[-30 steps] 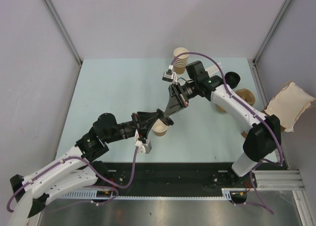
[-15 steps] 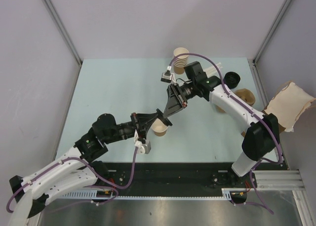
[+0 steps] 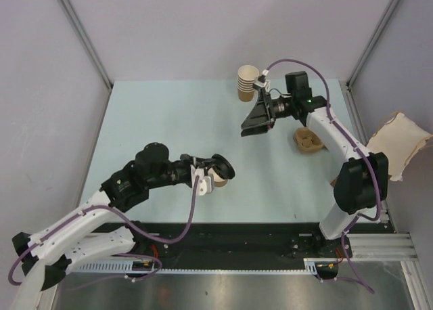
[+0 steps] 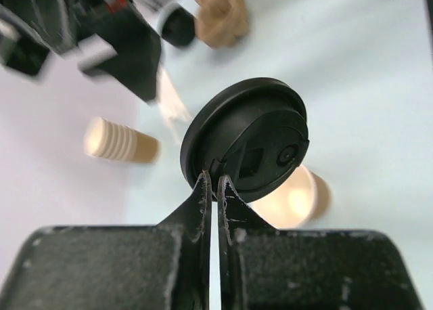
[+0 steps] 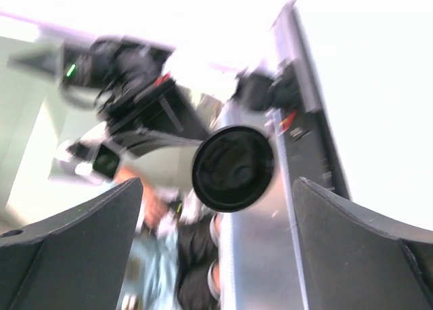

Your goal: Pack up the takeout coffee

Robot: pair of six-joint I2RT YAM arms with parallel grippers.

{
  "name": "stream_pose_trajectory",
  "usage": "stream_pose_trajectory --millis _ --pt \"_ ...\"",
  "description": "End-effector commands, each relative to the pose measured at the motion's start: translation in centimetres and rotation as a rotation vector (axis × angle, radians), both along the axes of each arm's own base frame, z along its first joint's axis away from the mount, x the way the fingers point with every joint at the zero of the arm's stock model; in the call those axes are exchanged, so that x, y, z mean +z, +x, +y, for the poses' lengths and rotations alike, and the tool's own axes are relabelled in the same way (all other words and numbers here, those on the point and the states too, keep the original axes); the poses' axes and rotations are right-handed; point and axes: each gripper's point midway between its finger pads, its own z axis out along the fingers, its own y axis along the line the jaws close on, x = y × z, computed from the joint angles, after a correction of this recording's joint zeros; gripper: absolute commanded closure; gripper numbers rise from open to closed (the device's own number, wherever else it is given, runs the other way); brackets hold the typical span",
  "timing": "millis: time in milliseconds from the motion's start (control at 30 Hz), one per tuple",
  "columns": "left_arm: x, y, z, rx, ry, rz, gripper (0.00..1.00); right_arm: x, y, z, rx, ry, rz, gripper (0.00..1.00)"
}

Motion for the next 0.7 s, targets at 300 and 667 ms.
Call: stream_pose_trajectory --millis 300,667 --pt "-5.7 0.6 1.7 0.382 0.209 0.814 1.0 -4.0 5.0 -6.6 -0.37 -0.304 -0.239 0.0" --pt "-7.2 5.4 1.5 0.647 0.174 1.231 1.0 -6.2 4.3 -7.8 -0.383 -0.411 -0.288 0.0"
